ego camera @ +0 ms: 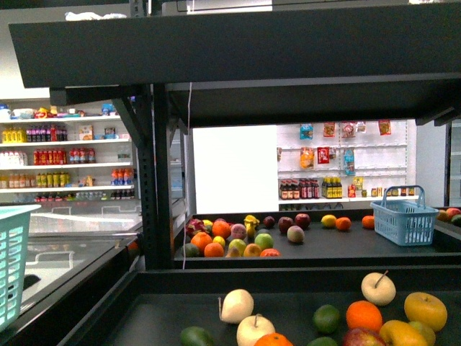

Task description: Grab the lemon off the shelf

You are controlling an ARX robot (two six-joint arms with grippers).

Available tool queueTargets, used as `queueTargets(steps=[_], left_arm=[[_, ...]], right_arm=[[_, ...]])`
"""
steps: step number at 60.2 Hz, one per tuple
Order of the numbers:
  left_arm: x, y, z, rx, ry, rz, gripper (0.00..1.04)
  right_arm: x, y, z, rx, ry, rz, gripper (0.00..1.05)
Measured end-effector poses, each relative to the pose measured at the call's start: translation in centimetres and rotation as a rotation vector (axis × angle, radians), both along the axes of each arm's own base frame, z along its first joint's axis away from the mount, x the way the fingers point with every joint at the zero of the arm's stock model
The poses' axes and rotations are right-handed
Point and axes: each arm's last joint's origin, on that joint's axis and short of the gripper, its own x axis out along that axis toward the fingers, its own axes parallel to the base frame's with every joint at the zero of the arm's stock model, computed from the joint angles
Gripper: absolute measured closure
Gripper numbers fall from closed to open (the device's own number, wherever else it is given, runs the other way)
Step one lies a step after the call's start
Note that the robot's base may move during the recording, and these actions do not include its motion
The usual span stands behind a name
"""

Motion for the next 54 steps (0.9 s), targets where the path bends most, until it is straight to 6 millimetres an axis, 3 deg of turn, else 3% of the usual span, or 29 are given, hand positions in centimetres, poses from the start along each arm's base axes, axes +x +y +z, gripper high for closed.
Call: queueTargets(steps=[41,49,54], left_arm=[[0.0,0.0,0.0,0.000,0.000,0.001,0.08],[0.4,-0.1,-0.6,-0.153,0.098,0.051,0.08],[0.9,-0.2,0.5,-0.208,0.115,0.027,0.08]], right_arm=[[0.0,0.0,0.0,0.000,-0.001,0.001,0.02],[0.0,0.0,0.0,0.000,-0.001,0.000,0.02],[0.0,0.0,0.0,0.000,-0.001,0.001,0.02]])
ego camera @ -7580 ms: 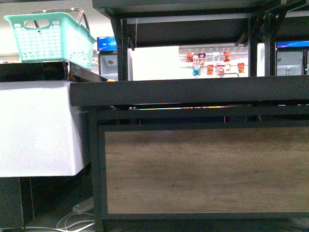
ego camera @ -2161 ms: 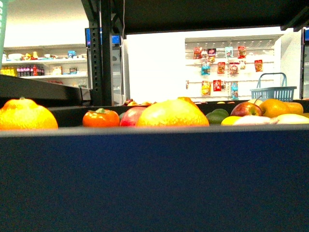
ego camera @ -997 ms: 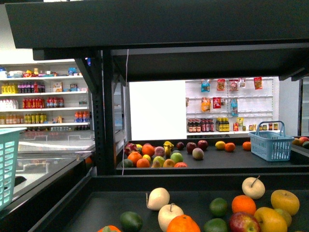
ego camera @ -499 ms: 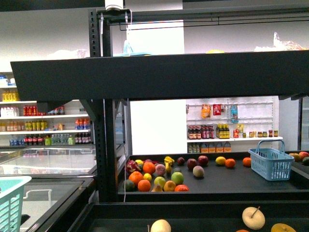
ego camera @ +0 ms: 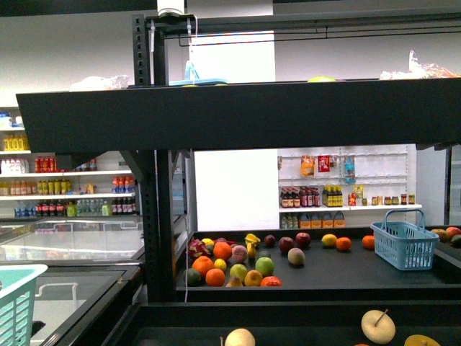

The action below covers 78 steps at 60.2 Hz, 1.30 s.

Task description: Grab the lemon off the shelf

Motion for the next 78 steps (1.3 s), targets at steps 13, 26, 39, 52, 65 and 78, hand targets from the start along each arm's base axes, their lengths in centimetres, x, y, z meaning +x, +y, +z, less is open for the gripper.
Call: queueTargets(steps=[13,26,39,52,65,78], left_arm=[[4.0,3.0,8.0,-0.239,0.002,0.028,0.08],[9.5,9.9,12.5,-0.604,0.037,0.092,0.08],[13.7,13.8,12.1,-0.863,0.051,0.056,0.08],[16.4,16.4,12.1,-1.003,0.026,0.057,0.08],[18.5,17.8,10.8,-1.105,0.054,0.092,0.08],[20.8,19.0,10.1,-1.150,0.036,0.101,0.08]], right_arm=[[0.0,0.0,0.0,0.000,0.000,-0.001,0.02],[0.0,0.0,0.0,0.000,0.000,-0.001,0.02],[0.0,0.0,0.0,0.000,0.000,0.000,0.02],[0.0,0.0,0.0,0.000,0.000,0.000,0.02],[0.0,0.0,0.0,0.000,0.000,-0.001,0.02],[0.0,0.0,0.0,0.000,0.000,0.000,0.02]])
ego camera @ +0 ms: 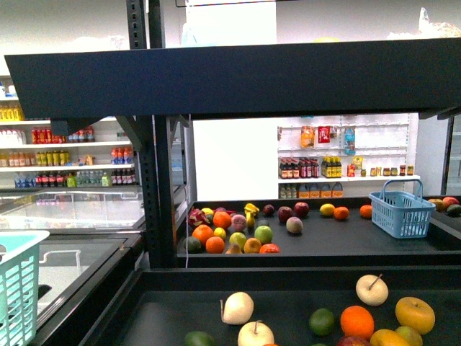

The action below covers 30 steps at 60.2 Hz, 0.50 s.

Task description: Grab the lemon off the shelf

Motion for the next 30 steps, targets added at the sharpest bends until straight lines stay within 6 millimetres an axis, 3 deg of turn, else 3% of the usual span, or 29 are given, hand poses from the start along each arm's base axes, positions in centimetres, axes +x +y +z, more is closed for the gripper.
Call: queueTargets(steps=[30], left_arm=[[4.3,-0.3,0.0,-0.030,-0.064,-0.020,0.08]], right_arm=[[0.0,0.0,0.0,0.000,0.000,0.000,0.02]])
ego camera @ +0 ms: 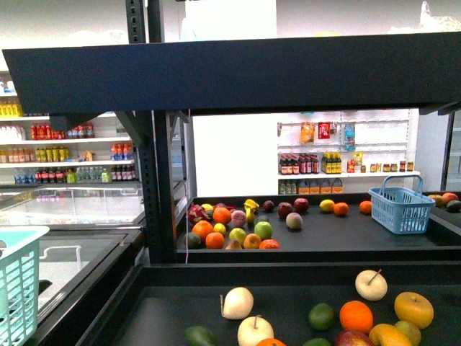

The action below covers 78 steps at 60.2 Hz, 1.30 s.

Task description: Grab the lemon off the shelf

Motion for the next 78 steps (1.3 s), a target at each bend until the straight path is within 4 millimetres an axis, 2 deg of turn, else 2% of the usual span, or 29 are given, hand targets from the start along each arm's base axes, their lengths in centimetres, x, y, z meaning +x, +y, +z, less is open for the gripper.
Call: queueTargets(steps=[22,24,47,51,65,78], left_arm=[[1.8,0.0,0.1,0.004,0.010,0.019,0.08],[1.9,0.0,0.0,0.006,0.014,0.020,0.11],[2.6,0.1,-1.1,-0.006,0.064,0.032,0.79],[2.6,0.1,-1.1,-0.020,0.069,0.031,0.87],[2.4,0.0,-0.9,0.014,0.077,0.009,0.91],[1.4,-1.0,0.8,0.106,0.053,-0.047,0.92]], right_arm=[[0.0,0.0,0.0,0.000,0.000,0.000,0.02],[0.0,0.0,0.0,0.000,0.000,0.000,0.02],[0.0,0.0,0.0,0.000,0.000,0.000,0.02],[0.0,0.0,0.0,0.000,0.000,0.000,0.02],[0.0,0.0,0.0,0.000,0.000,0.000,0.02],[0.0,0.0,0.0,0.000,0.000,0.000,0.02]])
